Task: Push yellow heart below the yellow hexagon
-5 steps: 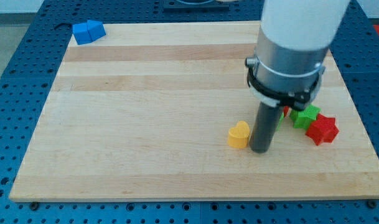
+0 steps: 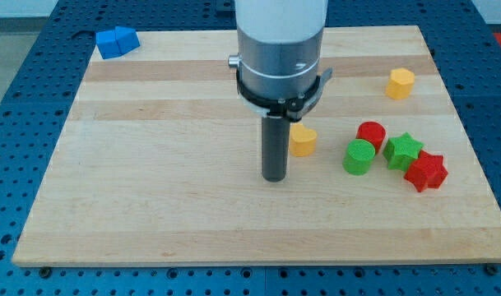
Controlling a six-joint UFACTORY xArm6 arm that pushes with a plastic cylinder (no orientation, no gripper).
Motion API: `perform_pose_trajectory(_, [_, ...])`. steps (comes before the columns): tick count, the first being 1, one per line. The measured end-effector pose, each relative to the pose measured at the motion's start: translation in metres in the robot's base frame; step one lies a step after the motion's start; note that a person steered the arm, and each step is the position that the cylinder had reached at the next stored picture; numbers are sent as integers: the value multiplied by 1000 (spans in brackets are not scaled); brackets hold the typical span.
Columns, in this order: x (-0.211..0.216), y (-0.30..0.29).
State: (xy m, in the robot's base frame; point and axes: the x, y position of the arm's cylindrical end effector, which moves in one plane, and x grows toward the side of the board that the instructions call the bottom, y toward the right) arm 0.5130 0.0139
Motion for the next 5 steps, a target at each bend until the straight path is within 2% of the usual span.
perform_pose_trajectory(2, [-55,46])
perform_pose_trajectory(3, [-65,71])
perform_pose_trajectory(5, [-78,85])
